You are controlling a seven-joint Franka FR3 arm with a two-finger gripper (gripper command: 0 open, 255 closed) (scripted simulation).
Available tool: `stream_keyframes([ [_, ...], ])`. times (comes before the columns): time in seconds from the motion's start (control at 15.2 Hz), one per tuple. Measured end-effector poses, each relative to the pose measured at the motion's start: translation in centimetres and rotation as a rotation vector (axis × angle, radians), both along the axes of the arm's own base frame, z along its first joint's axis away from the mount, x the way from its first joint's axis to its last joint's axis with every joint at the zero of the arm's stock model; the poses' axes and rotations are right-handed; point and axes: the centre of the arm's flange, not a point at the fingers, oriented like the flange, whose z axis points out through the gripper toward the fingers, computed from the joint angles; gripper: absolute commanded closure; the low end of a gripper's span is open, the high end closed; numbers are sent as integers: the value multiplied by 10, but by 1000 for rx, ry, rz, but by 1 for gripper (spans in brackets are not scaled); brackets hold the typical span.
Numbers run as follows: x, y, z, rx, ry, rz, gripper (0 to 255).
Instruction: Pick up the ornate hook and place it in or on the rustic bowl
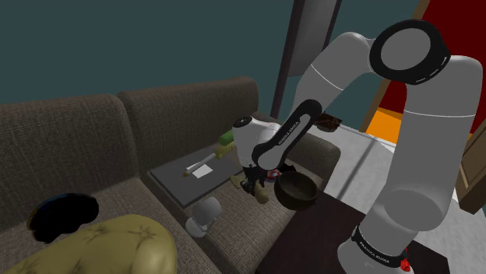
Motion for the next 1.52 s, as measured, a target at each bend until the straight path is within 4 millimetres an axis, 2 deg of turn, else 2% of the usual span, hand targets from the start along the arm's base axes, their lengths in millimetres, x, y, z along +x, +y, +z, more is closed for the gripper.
stream_keyframes([
  [0.13, 0, 0, 3, 0, 0, 0, 255],
  [0.4, -1, 1, 21, 0, 0, 0, 255],
  [1.52, 0, 0, 110, 0, -1, 1, 255],
])
